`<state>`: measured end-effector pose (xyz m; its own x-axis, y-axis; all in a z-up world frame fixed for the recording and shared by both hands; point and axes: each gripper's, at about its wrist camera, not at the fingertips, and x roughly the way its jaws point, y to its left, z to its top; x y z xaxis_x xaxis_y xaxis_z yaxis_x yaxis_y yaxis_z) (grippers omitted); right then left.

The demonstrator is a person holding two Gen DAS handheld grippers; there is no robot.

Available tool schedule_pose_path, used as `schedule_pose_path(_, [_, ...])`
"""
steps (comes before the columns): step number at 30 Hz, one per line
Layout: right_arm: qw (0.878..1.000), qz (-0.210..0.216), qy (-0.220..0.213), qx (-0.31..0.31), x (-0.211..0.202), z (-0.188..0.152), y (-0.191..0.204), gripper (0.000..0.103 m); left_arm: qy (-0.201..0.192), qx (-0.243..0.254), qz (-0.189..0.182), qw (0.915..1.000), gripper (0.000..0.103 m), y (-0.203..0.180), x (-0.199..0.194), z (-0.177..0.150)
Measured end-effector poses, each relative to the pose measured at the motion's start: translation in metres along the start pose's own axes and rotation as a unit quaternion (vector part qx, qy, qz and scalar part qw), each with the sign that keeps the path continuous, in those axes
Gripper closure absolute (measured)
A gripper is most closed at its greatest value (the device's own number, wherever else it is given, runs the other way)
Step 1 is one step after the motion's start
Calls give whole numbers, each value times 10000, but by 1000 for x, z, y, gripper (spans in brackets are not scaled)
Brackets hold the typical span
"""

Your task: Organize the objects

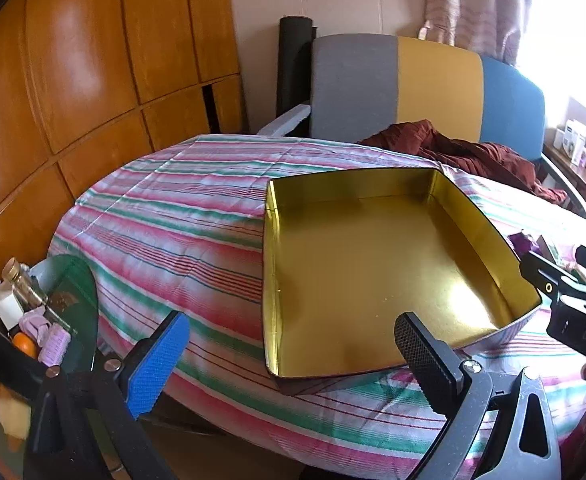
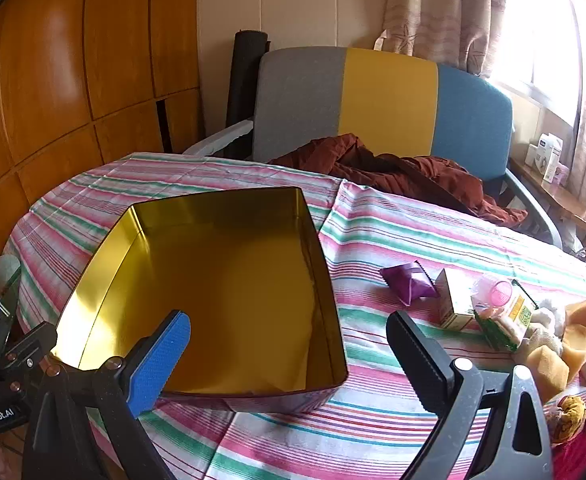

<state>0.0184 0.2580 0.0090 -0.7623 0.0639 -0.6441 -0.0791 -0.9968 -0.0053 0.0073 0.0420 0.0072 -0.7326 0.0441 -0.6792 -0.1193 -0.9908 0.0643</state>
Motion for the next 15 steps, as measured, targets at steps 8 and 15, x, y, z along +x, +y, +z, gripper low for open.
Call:
schedule_pose_path(8, [9999, -39, -38, 101, -3, -2, -11, 3, -16, 283, -70, 9996, 0, -14, -3, -2])
schedule_pose_path(15, [9997, -116, -82, 211, -7, -2, -22, 3, -77, 627, -154, 9979, 0, -31, -9, 0])
